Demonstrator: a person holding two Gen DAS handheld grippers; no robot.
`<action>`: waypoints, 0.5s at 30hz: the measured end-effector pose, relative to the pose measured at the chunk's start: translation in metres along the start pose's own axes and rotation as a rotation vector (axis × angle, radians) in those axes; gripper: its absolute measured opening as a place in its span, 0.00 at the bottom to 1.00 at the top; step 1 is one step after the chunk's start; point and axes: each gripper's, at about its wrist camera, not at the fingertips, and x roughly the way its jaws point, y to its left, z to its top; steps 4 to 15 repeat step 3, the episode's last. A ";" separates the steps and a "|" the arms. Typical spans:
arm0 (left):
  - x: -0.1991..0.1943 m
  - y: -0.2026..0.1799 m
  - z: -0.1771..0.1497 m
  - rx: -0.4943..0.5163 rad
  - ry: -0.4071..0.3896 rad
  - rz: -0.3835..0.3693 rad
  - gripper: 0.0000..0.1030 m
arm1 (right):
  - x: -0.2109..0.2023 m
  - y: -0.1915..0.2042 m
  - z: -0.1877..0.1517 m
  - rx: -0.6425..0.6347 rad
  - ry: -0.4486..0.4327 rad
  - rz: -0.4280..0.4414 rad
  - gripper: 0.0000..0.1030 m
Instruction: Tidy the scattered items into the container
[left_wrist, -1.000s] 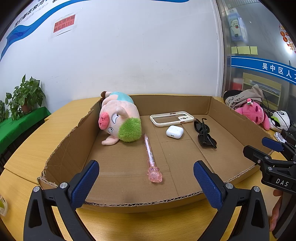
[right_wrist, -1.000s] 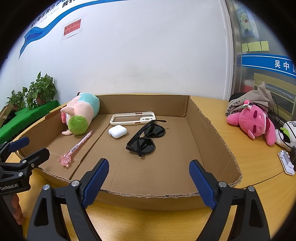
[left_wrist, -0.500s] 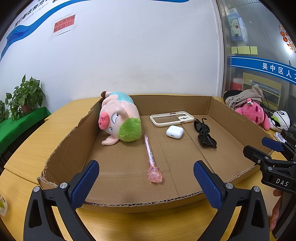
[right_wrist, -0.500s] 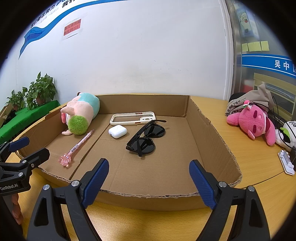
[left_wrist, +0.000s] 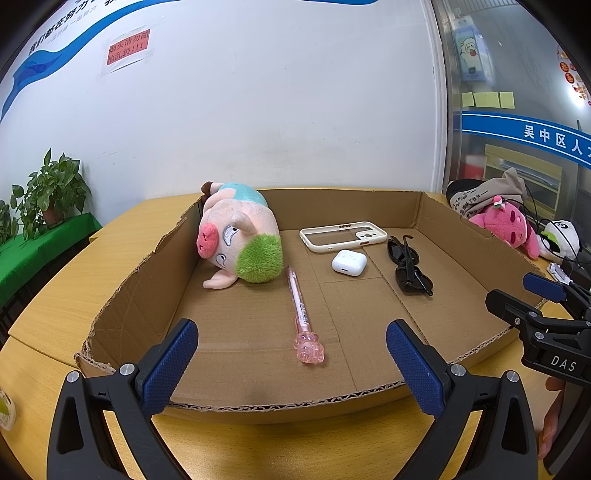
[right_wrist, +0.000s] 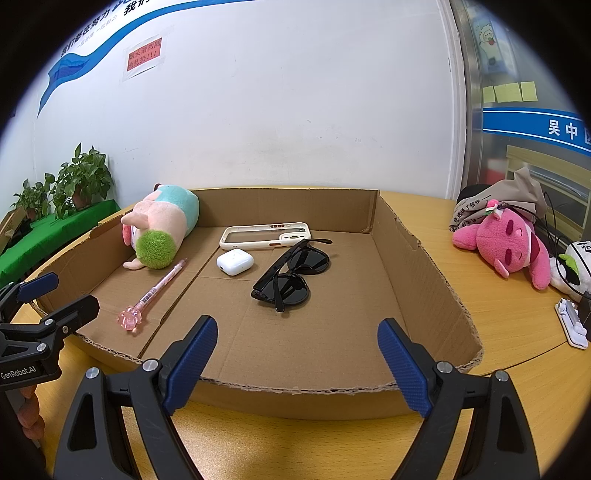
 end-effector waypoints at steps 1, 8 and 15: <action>0.000 0.000 0.000 0.000 0.000 -0.001 1.00 | 0.000 0.000 0.000 0.000 0.000 0.000 0.86; 0.000 0.000 0.000 0.000 0.000 -0.001 1.00 | 0.000 0.000 0.000 0.000 0.000 0.000 0.86; 0.000 0.000 0.000 0.000 0.000 -0.001 1.00 | 0.000 0.000 0.000 0.000 0.000 0.000 0.86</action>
